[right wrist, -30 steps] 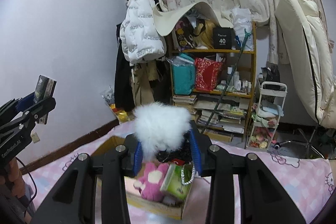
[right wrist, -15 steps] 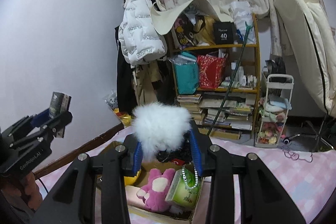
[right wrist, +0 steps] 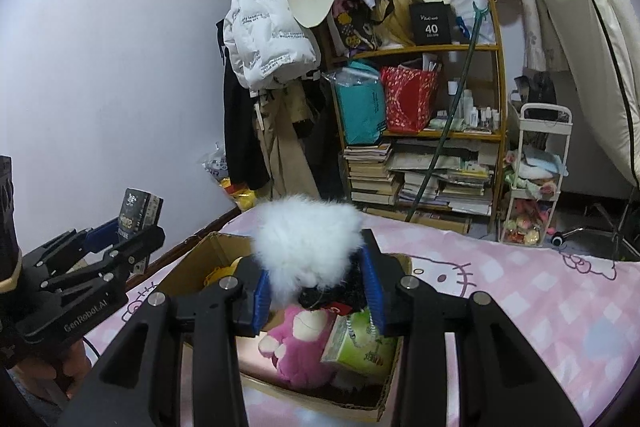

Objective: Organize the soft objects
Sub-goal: 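Carry both held items over the box and open both tools to release them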

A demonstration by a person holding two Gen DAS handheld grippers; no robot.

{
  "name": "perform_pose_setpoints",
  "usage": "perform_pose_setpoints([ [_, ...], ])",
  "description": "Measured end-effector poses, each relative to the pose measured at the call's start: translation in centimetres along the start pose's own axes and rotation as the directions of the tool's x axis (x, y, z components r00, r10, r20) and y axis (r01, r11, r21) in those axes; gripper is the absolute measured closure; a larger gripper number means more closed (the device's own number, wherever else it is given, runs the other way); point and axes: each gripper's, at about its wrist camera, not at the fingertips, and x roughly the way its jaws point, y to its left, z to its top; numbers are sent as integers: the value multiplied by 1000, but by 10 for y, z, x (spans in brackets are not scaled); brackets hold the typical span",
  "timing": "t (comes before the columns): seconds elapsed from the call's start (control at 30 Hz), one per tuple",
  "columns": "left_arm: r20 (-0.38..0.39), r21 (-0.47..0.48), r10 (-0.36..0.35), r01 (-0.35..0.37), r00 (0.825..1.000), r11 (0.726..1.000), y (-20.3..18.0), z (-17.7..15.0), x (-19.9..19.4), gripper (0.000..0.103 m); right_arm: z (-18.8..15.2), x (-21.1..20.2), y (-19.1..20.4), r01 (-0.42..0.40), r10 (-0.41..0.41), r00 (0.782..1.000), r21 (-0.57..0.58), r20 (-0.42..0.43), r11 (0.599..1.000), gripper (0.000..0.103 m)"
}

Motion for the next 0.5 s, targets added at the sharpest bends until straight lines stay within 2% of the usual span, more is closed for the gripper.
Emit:
perform_pose_setpoints([
  [0.1,-17,6,6,-6,1000,1000,-2,-2,1,57,-3,4,-1,-5,5,1000,5,-19,1000,61],
  [0.23,-7,-11,30,-30,1000,999,-1,-4,-3,35,-8,10,-2,-6,6,999,11,-51,1000,59],
  [0.37,-28,-30,29,-30,999,999,4,-3,-2,32,-12,12,-4,5,-4,998,13,-68,1000,57],
  [0.43,-33,-41,42,-43,999,998,8,-4,-4,24,-12,10,-4,7,-6,998,15,-68,1000,56],
  [0.5,-33,-50,50,-52,998,997,11,-5,-7,21,-12,7,-4,12,-12,998,12,-65,1000,50],
])
